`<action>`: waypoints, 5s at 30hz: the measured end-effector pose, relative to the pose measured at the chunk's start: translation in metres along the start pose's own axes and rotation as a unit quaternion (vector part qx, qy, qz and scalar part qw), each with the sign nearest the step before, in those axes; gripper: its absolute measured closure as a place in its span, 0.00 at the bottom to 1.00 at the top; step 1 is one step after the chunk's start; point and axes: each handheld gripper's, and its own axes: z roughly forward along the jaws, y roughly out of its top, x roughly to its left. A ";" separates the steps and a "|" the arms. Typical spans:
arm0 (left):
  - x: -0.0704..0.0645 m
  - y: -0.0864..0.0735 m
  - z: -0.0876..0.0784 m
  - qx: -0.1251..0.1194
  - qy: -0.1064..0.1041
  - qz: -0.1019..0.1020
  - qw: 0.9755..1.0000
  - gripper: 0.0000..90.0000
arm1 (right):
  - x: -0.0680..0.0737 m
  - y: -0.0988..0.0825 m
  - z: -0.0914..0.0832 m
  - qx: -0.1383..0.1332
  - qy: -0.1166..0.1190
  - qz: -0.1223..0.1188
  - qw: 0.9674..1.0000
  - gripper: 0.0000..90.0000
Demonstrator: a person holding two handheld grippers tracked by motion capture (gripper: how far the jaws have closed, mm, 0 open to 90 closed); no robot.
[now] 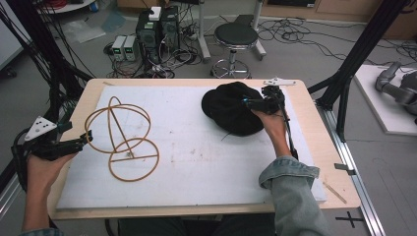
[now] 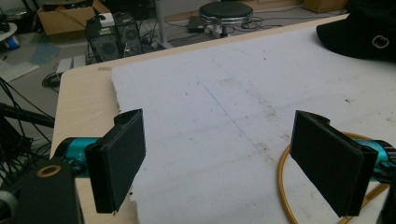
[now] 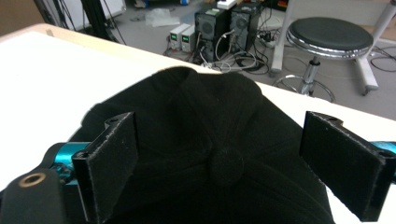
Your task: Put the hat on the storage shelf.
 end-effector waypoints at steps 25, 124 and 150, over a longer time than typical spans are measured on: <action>0.001 0.000 -0.001 -0.001 0.001 0.001 1.000 0.21 | -0.006 -0.016 0.026 0.030 0.006 0.051 0.998 0.44; 0.008 0.000 -0.010 -0.006 0.010 -0.003 1.000 0.21 | 0.151 0.183 -0.129 -0.231 0.136 -0.050 0.962 0.77; 0.014 -0.001 -0.022 -0.014 0.020 -0.007 1.000 0.21 | 0.229 0.207 -0.094 -0.231 0.267 0.002 0.935 0.77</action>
